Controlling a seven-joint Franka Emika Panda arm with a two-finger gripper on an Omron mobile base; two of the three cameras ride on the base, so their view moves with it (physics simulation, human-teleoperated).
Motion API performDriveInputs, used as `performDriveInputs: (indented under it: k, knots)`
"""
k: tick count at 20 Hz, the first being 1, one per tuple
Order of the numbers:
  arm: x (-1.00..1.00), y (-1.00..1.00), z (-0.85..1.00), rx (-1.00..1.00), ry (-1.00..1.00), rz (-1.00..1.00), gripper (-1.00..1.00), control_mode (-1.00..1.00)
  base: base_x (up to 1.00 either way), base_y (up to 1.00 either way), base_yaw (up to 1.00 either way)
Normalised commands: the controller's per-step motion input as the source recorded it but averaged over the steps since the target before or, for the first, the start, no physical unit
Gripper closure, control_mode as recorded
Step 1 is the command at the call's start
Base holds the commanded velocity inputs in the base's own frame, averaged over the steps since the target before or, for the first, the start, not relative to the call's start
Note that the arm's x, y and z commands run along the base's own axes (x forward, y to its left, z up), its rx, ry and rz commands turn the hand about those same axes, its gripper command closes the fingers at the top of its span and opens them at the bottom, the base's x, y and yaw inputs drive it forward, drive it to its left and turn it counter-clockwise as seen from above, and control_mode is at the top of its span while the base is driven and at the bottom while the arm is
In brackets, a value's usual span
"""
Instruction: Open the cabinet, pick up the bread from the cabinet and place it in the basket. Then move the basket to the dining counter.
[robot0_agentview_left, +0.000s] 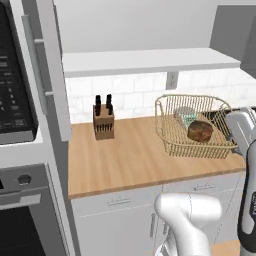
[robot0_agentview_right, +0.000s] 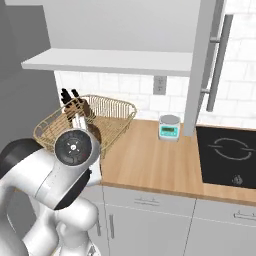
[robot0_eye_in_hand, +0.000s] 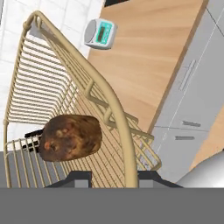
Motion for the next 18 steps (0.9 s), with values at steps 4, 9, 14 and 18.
performDriveInputs:
  k: [4, 9, 14, 18]
  knots:
    - [0.00, 0.00, 0.00, 0.00, 0.00, 0.00, 1.00, 1.00, -0.91, -0.24, -0.32]
    - [0.00, 0.00, 0.00, 0.00, 0.00, 0.00, 1.00, 1.00, -0.16, -0.11, -0.78]
    - [0.00, 0.00, 0.00, 0.00, 0.00, 0.00, 1.00, 1.00, 0.00, 0.00, -0.99]
    - [0.00, 0.00, 0.00, 0.00, 0.00, 0.00, 1.00, 1.00, 0.00, 0.00, -1.00]
